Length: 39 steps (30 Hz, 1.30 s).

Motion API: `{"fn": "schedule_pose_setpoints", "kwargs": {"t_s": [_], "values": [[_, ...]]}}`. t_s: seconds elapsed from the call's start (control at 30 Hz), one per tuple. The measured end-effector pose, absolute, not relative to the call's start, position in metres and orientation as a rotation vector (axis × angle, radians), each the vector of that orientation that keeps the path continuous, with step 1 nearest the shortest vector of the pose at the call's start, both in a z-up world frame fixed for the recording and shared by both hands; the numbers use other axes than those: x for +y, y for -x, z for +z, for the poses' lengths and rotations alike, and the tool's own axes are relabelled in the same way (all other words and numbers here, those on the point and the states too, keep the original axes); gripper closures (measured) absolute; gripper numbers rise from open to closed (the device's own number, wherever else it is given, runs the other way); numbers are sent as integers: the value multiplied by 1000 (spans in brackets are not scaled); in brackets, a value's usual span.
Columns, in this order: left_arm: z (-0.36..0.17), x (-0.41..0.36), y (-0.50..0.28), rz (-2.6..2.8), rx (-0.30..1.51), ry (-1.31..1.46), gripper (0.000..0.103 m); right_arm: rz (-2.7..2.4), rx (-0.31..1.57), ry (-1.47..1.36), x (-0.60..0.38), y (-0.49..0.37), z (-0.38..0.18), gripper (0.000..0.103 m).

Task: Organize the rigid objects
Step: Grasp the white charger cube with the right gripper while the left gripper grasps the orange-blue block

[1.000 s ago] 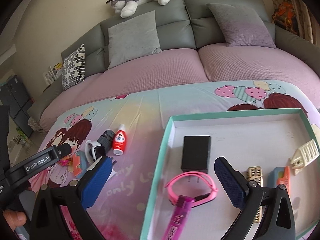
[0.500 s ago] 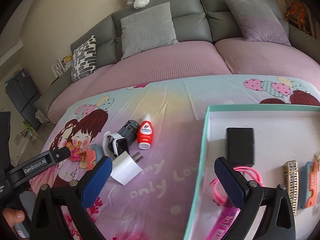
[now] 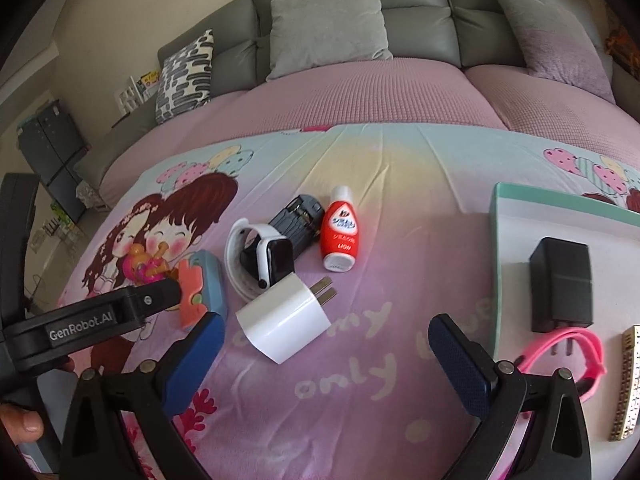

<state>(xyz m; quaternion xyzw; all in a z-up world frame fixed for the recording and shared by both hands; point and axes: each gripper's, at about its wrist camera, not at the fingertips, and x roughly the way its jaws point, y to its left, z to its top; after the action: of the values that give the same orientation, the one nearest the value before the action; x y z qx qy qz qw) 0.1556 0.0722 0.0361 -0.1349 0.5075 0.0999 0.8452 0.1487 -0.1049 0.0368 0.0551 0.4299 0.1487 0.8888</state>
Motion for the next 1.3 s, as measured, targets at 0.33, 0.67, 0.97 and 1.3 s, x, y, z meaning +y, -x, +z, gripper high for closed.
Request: {"fn": "schedule_pose_setpoints", "kwargs": {"t_s": [0.33, 0.67, 0.97, 1.3], "values": [[32, 52, -173, 207, 1109, 253, 5, 287, 884, -63, -91, -154, 29, 9], [31, 45, -175, 229, 1110, 257, 5, 336, 839, -79, -85, -151, 35, 39], [16, 53, -175, 238, 1131, 321, 5, 345, 836, -101, -90, -149, 37, 50], [14, 47, -177, 235, 1121, 284, 5, 328, 850, -83, -98, -147, 38, 50]]}}
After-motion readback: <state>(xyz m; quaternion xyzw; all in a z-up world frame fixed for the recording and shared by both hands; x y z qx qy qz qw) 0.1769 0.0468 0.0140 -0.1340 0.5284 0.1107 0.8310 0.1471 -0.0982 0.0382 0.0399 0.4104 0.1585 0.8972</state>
